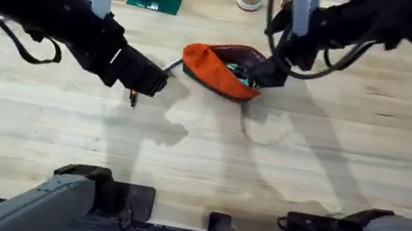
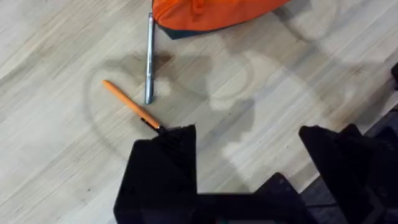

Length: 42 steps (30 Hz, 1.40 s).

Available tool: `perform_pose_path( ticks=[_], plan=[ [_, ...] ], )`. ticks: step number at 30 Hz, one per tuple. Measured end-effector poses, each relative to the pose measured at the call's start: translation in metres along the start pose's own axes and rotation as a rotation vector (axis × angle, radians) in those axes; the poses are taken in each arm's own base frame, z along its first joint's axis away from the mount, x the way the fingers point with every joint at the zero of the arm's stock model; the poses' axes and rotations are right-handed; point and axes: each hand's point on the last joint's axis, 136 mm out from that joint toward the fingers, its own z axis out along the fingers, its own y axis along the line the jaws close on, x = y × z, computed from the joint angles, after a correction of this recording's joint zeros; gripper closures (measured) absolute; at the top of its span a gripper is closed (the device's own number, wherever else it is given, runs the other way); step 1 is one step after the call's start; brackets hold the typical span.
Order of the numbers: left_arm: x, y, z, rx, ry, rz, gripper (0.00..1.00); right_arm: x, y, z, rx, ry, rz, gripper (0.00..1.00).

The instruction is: Unzip the bag, pick up the pens from the table one at a time and place them inside, then zip the bag closed.

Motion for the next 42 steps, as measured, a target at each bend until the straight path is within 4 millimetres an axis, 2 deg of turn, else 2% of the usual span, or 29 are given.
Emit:
perform_pose_path(
  ticks=[7, 14, 22, 29, 33, 42],
  plan=[
    [-0.006, -0.007, 0.0, 0.043, -0.033, 0.0, 0.006, -0.019, 0.002, -0.034, 0.066, -0.066, -0.042, 0.004],
    [-0.011, -0.008, 0.0, 0.052, -0.058, -0.049, 0.007, -0.028, 0.011, -0.063, 0.103, -0.105, -0.065, 0.004],
    [-0.012, 0.034, -0.003, -0.162, -0.049, -0.298, 0.007, -0.035, 0.02, -0.088, 0.133, -0.141, -0.051, 0.004],
    [-0.013, 0.067, -0.007, -0.324, -0.07, -0.468, 0.006, -0.023, 0.033, -0.091, 0.096, -0.101, -0.017, 0.004],
    [-0.006, 0.084, 0.007, -0.359, -0.008, -0.569, 0.006, -0.016, 0.038, -0.09, 0.074, -0.073, 0.0, 0.004],
    [0.004, 0.12, 0.065, -0.342, 0.153, -0.662, 0.007, -0.011, 0.05, -0.104, 0.076, -0.064, 0.006, 0.004]
  ],
)
